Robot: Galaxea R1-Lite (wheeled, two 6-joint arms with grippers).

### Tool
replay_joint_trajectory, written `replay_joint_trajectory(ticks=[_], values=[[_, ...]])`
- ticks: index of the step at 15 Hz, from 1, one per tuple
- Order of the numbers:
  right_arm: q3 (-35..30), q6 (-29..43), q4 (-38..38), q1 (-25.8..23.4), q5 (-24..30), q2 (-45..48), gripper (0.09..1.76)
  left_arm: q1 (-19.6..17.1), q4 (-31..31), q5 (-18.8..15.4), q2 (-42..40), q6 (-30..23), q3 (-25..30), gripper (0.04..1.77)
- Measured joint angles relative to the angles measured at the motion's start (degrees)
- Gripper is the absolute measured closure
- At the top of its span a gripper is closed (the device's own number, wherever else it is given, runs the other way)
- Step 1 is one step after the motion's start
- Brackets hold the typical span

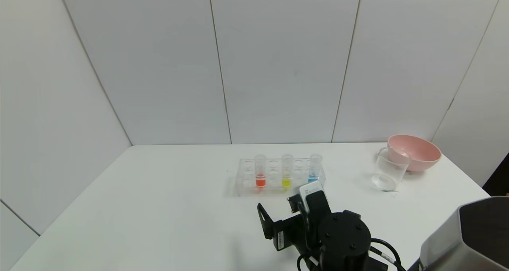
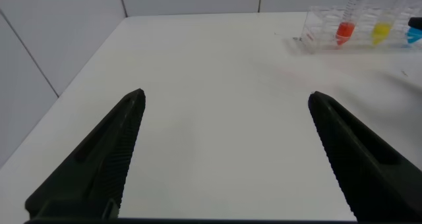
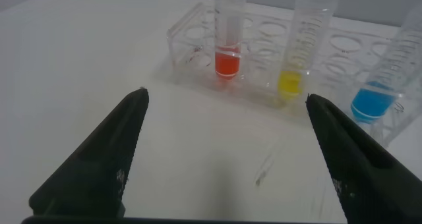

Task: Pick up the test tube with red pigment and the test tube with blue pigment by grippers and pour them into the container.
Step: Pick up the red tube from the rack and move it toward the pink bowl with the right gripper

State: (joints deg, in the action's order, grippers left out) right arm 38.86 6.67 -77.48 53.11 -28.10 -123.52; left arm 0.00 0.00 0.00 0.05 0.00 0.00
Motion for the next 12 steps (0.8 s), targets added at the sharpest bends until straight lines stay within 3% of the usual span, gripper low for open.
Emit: replay_joint_trajectory(ticks=[12], values=[[26.9, -4.0, 12.8, -4.2, 2.1, -10.7, 0.14, 0.0, 0.0, 0.0, 0.0, 0.0, 0.0, 0.05]])
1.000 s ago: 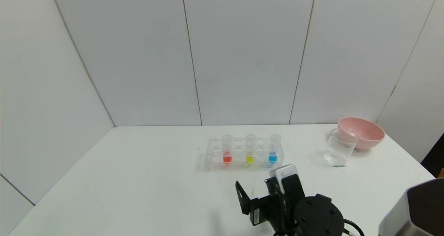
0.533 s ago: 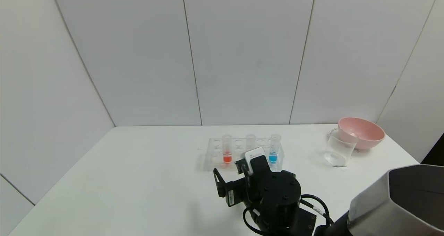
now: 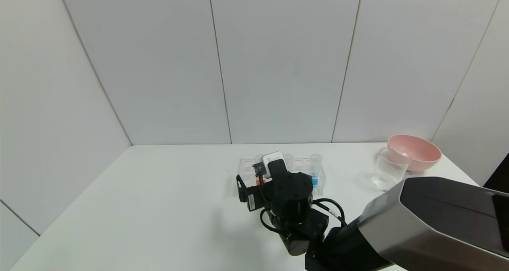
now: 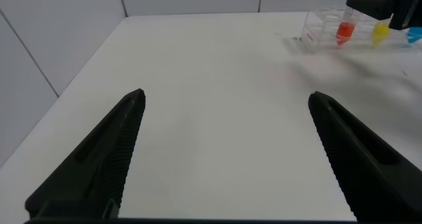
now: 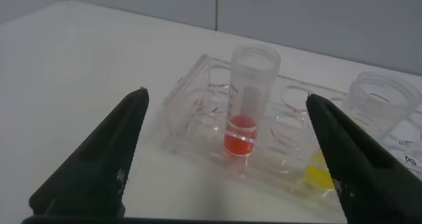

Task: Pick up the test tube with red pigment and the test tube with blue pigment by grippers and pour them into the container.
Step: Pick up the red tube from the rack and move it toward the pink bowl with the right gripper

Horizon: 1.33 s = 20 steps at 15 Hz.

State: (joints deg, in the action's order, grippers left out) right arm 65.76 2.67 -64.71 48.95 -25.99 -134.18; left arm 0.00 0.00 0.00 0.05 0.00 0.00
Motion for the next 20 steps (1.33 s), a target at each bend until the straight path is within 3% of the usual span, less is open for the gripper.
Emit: replay_joint_trajectory(ticks=[7, 14, 17, 20], values=[[10.0, -0.2, 3.9, -3.1, 0.8, -5.7, 0.14, 0.0, 0.0, 0.0, 0.0, 0.0, 0.0, 0.05], [12.1, -1.0, 4.2, -3.4, 0.9, -7.6, 0.14, 0.0, 0.0, 0.0, 0.0, 0.0, 0.0, 0.05], [12.4, -1.3, 4.2, -3.5, 0.8, -7.6, 0.63, 0.0, 0.0, 0.0, 0.0, 0.0, 0.0, 0.05], [12.5, -1.4, 4.2, -3.3, 0.8, -7.5, 0.98, 0.0, 0.0, 0.0, 0.0, 0.0, 0.0, 0.05]])
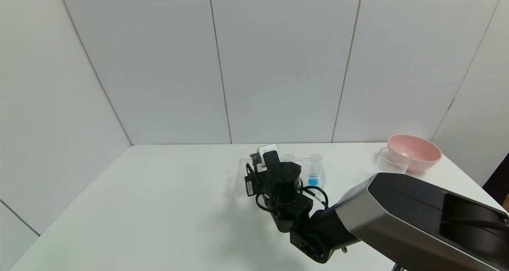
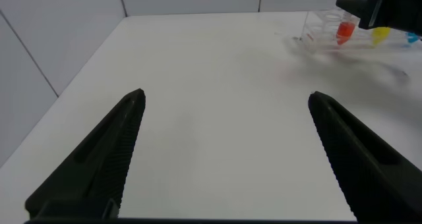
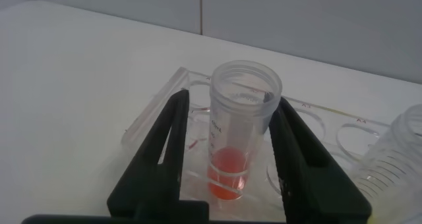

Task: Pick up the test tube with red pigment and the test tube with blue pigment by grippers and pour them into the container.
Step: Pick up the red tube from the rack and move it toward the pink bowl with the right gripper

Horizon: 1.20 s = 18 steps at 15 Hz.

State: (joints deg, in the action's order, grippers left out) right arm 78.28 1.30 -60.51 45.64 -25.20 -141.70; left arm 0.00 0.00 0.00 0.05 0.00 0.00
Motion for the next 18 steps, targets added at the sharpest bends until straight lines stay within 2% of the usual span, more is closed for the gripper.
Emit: replay_joint_trajectory(ticks=[1, 2, 3, 10, 18], values=[[0.0, 0.0, -0.1, 0.0, 0.0, 0.1, 1.07, 0.0, 0.0, 0.0, 0.0, 0.0, 0.0, 0.05], [0.0, 0.0, -0.1, -0.1, 0.0, 0.1, 1.31, 0.0, 0.0, 0.0, 0.0, 0.0, 0.0, 0.05], [0.0, 0.0, -0.2, -0.1, 0.0, 0.2, 1.35, 0.0, 0.0, 0.0, 0.0, 0.0, 0.0, 0.05], [0.0, -0.6, 0.0, 0.0, 0.0, 1.1, 1.35, 0.0, 0.0, 0.0, 0.0, 0.0, 0.0, 0.05], [-0.4, -2.4, 4.8, 0.2, 0.9, 9.8, 1.35, 0.0, 0.0, 0.0, 0.0, 0.0, 0.0, 0.05]])
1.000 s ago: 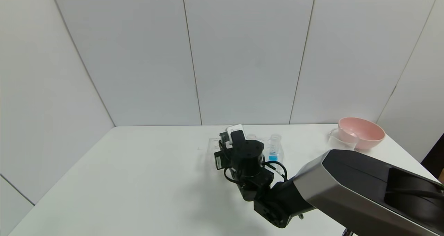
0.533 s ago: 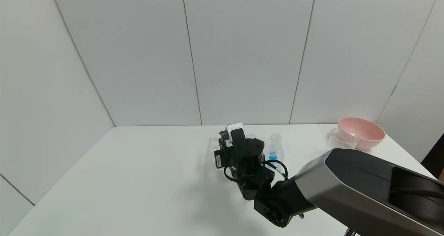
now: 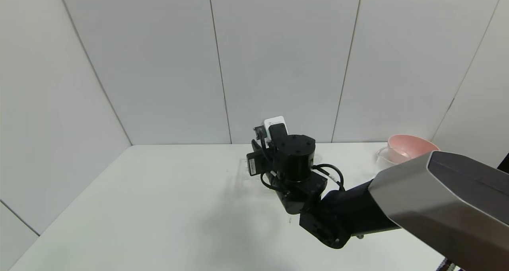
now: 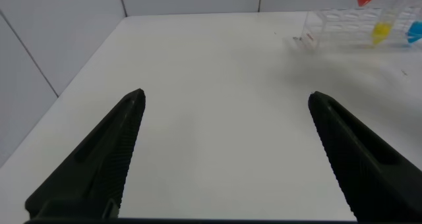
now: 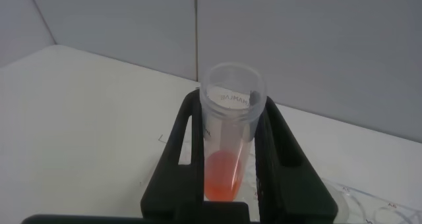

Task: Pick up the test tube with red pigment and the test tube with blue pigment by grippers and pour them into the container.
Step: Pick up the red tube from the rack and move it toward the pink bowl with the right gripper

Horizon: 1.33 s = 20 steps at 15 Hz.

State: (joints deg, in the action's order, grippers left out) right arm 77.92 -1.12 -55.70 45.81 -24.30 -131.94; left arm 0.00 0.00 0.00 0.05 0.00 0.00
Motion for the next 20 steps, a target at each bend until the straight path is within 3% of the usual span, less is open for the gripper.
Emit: replay_joint_trajectory(ticks=[7, 10, 17, 20], values=[[-1.1, -0.1, 0.4, 0.9, 0.0, 4.0, 1.35, 0.0, 0.0, 0.0, 0.0, 0.0, 0.0, 0.05], [-4.9, -0.6, 0.5, 0.9, 1.0, 6.2, 1.35, 0.0, 0.0, 0.0, 0.0, 0.0, 0.0, 0.05], [-29.5, -0.7, 0.2, 0.3, 15.0, 22.6, 1.35, 0.0, 0.0, 0.0, 0.0, 0.0, 0.0, 0.05], [-40.0, -0.6, 0.4, -3.8, 21.7, 32.7, 1.35, 0.0, 0.0, 0.0, 0.0, 0.0, 0.0, 0.05]])
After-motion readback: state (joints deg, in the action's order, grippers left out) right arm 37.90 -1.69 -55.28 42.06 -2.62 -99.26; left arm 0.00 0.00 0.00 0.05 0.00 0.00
